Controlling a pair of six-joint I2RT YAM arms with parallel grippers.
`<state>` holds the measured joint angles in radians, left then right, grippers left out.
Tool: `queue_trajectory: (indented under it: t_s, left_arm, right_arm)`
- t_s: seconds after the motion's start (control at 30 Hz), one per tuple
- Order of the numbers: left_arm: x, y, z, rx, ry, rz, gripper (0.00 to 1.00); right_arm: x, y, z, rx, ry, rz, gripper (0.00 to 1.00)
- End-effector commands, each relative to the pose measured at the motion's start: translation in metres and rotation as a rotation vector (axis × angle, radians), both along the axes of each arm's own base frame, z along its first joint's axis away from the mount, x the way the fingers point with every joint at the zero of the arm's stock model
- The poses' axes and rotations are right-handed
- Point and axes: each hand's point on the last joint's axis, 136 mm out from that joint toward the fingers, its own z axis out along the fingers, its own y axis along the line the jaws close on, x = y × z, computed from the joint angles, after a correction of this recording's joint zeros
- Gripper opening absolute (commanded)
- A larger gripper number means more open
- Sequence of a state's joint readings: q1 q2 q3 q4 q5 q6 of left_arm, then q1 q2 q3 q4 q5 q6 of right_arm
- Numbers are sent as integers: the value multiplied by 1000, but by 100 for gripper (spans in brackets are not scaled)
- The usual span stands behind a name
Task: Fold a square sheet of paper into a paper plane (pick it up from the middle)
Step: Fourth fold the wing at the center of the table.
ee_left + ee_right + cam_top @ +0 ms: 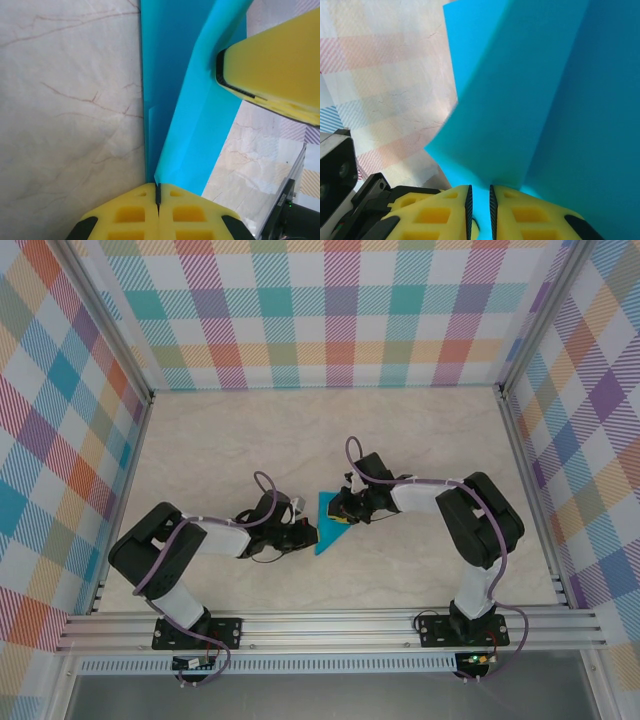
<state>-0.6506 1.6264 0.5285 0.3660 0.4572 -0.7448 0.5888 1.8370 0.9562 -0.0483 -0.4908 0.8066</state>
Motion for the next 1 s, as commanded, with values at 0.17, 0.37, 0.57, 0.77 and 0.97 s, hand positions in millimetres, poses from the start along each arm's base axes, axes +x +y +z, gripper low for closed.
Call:
queue_trajectory:
  t_s: [0.17, 0.37, 0.57, 0.77, 0.97]
  left_arm:
    - [-9, 3, -3, 59, -15, 14, 0]
    - [-12, 2, -8, 67, -21, 28, 0]
    - [-12, -6, 4, 42, -44, 1, 4]
    - [-6, -12, 22, 28, -86, -13, 14]
    - [-3, -16, 22, 32, -78, -20, 16]
  right_arm:
    - [-3, 8, 16, 62, -17, 60, 19]
    - [-3, 11, 13, 67, 2, 78, 18]
    - [-5, 11, 10, 71, 6, 85, 18]
    - [-7, 10, 11, 70, 3, 90, 18]
    - [-9, 9, 10, 70, 6, 90, 18]
